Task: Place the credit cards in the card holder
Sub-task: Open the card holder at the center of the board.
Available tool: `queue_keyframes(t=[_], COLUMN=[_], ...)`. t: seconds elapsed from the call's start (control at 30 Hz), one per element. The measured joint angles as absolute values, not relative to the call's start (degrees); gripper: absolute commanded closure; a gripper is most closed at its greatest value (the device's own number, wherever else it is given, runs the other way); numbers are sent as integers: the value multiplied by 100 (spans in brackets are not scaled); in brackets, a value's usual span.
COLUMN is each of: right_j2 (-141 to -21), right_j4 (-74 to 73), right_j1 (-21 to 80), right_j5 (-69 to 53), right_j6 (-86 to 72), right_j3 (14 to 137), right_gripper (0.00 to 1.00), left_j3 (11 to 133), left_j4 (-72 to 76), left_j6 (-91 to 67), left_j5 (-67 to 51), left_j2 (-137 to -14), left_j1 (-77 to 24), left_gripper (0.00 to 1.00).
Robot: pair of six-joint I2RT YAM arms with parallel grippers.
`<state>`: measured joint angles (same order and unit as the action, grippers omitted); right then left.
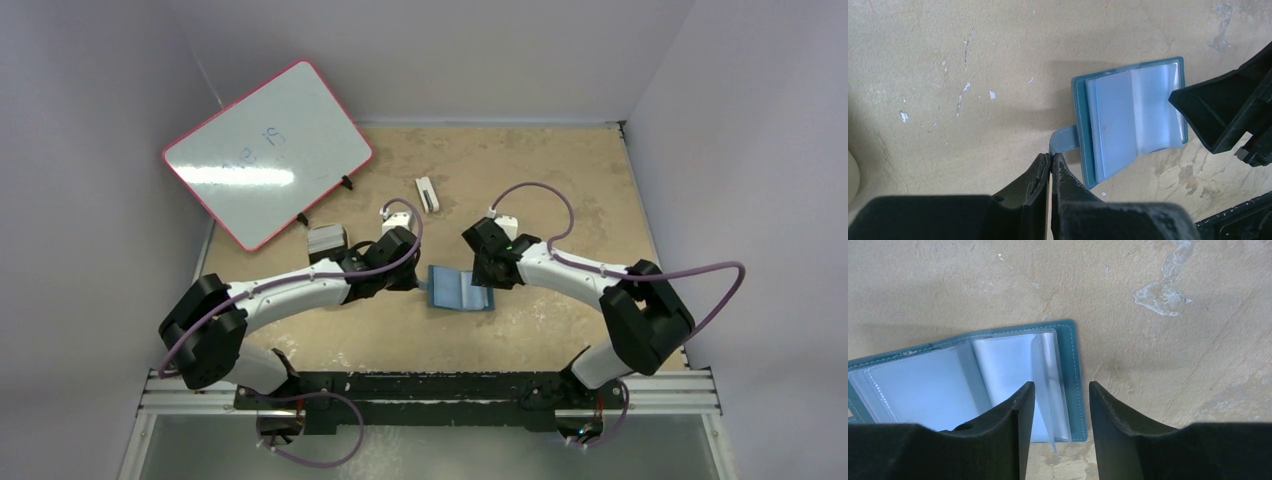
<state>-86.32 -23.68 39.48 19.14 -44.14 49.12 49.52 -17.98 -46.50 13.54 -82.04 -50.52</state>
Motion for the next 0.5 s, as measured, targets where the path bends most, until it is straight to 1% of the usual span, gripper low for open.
queue_keyframes(t=[0.17,0.3,0.5], right_j2=[-8871,-9155,-9262], right_j4=[-2451,-2497,-2729], right_j1=[4007,4047,4049], right_j5=[1997,2018,2119], right_j6=[-4407,-4416,-4482], right_j3=[5087,5229,5347], right_gripper=[58,56,56], left_j3=[4737,4582,4563], left_j4=[-1599,-1496,-1461], left_j6=[-4650,-4650,-4652], left_j5=[1367,1365,1393], left_j2=[-8206,-8228,-8254], left_j1=[-5052,-5050,-5048], left_gripper=[100,100,100])
